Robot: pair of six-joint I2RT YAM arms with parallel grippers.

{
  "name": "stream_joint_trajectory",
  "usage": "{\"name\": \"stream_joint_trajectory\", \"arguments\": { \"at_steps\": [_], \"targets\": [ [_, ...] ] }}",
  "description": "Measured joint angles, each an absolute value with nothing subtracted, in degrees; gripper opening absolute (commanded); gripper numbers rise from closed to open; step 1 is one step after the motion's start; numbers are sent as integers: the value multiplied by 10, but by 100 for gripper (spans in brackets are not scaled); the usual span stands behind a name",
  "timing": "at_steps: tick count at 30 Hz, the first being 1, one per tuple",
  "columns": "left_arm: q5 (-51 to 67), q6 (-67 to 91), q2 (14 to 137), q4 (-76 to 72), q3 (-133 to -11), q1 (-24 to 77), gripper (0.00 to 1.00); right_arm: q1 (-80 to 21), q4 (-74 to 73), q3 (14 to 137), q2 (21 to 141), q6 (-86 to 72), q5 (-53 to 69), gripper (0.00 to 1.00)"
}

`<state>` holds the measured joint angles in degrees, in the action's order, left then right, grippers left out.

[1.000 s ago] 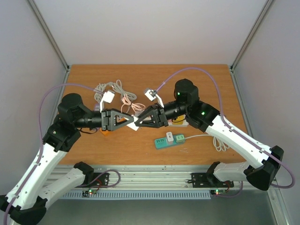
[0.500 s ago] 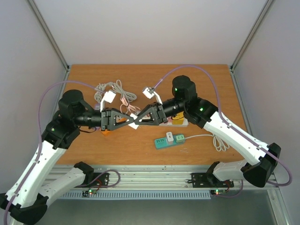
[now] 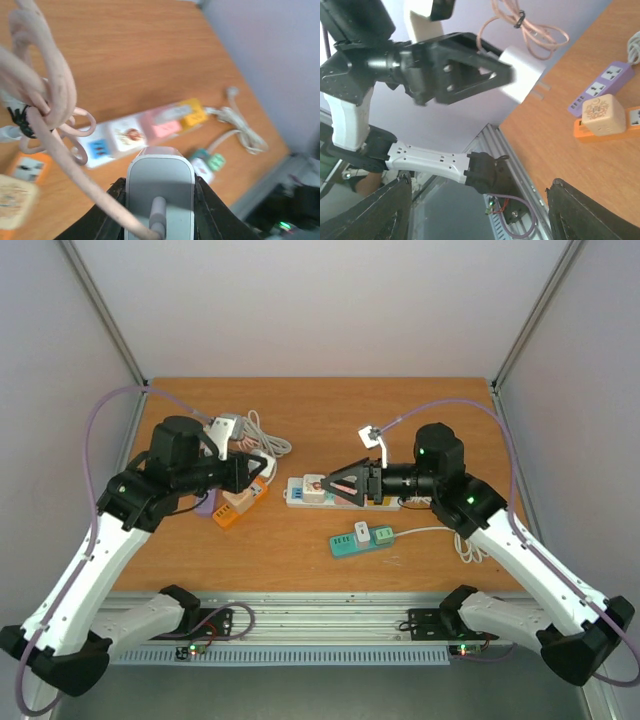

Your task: Insert the plug

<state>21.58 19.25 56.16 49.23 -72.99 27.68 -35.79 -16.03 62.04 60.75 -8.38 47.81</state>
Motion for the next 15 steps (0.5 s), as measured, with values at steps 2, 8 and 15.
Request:
{"name": "stream_joint_trajectory", "arguments": {
  "at_steps": [2, 8, 15],
  "targets": [
    [155, 171, 577, 494, -730, 270, 13, -358, -162, 608, 583, -84, 457, 75],
    [86, 125, 618, 477, -729, 189, 10, -358, -185, 582, 537, -76, 405, 75],
    [79, 99, 620, 357, -615, 61, 10, -358, -200, 546, 512, -70, 378, 75]
  ]
}}
